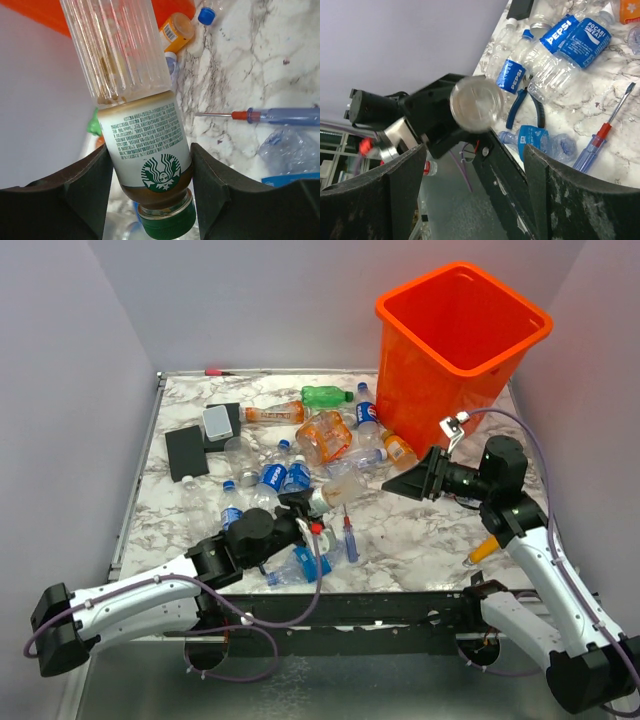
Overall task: Put the plastic bottles in the bin
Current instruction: Place the plastic bottle in the trash bin.
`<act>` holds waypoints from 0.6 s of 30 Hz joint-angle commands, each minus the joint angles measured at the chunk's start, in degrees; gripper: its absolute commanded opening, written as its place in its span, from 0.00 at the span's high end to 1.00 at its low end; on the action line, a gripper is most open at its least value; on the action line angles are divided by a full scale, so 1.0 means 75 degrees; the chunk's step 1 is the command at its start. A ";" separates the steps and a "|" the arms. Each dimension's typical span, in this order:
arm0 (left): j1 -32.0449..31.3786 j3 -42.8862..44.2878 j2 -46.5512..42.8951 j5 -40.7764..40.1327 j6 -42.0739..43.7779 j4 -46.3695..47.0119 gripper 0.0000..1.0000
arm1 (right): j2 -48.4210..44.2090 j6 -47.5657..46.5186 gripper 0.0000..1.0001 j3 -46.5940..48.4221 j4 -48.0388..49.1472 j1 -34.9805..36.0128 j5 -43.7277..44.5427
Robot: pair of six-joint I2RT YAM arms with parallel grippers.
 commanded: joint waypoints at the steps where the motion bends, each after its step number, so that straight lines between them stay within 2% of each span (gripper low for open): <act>1: -0.1075 -0.0471 0.0221 -0.1868 0.4328 0.0681 0.89 | 0.0400 -0.0984 0.18 0.0679 -0.1537 0.0047 -0.0239; 4: -0.1276 -0.0476 0.0239 -0.2048 0.5089 0.0882 0.91 | 0.0744 -0.2021 0.18 0.1059 -0.2658 0.0058 0.0174; 8: -0.1707 -0.0450 0.0272 -0.2220 0.5408 0.0920 0.94 | 0.0752 -0.2441 0.17 0.1016 -0.2675 0.0321 0.0215; 15: -0.2415 -0.0280 0.0705 -0.2291 0.5783 0.0395 0.94 | 0.1480 -0.2611 0.16 0.1112 -0.2503 0.2249 0.0918; 18: -0.2598 -0.0208 0.0788 -0.2285 0.5904 0.0326 0.96 | 0.1815 -0.2687 0.16 0.1129 -0.2500 0.2644 0.1041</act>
